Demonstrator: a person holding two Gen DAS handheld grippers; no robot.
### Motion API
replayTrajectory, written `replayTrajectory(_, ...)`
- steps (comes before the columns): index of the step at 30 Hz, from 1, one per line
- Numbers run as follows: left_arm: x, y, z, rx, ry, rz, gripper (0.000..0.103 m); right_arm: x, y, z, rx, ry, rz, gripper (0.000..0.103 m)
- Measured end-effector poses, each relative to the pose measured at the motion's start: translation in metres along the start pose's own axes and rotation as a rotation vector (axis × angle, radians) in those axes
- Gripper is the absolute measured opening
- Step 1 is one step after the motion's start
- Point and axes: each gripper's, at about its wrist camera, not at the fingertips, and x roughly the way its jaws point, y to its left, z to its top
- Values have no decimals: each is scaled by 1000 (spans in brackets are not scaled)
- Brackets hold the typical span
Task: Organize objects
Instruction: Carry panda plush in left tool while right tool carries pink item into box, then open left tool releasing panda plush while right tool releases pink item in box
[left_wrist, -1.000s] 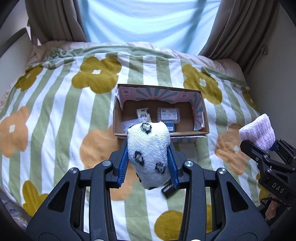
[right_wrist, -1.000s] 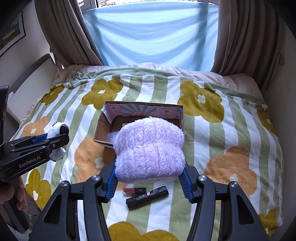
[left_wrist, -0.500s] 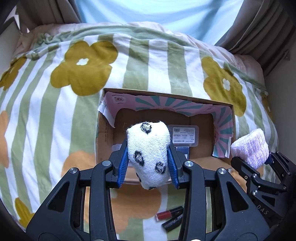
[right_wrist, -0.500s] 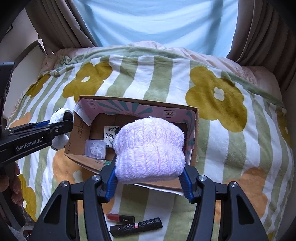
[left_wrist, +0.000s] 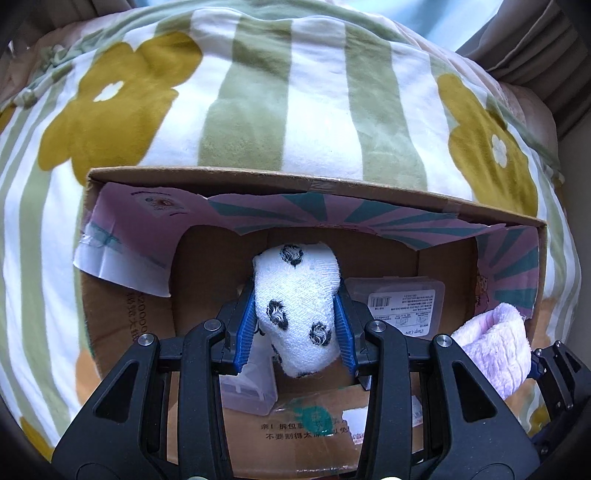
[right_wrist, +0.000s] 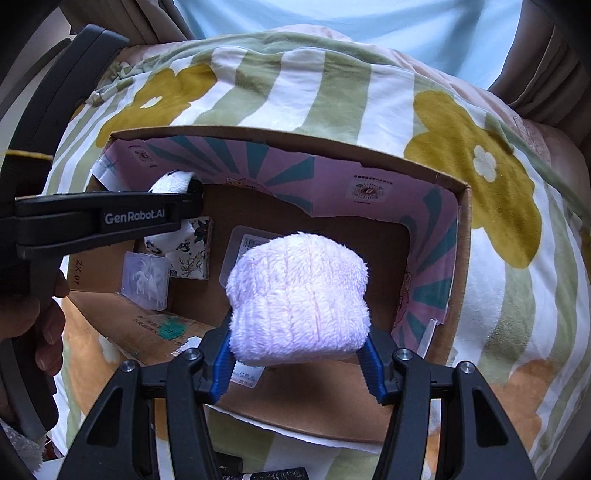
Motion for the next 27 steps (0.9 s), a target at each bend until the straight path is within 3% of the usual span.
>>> replayTrajectory(5, 5, 0, 4, 7, 6, -3, 35, 4, -4, 4, 18, -2, 5, 53)
replayTrajectory(6, 4, 0, 6, 7, 5, -5, 36, 3, -6, 5, 26, -7, 16, 56)
replayTrajectory(7, 4, 0, 7, 6, 10, -11, 37, 3, -7, 6, 31, -6, 36, 68)
replayTrajectory(8, 3, 0, 8, 5, 17, -15, 52, 2, -7, 5, 36, -5, 45, 77)
replayTrajectory(9, 4, -1, 8, 8, 24, -8, 93, 1, -7, 5, 39, -14, 46, 90)
replayTrajectory(10, 3, -1, 8, 13, 18, 2, 101, -1, -7, 3, 37, -37, 52, 95)
replayTrajectory(27, -16, 0, 2, 11, -7, -17, 103, -13, -3, -11, 21, -44, 55, 97)
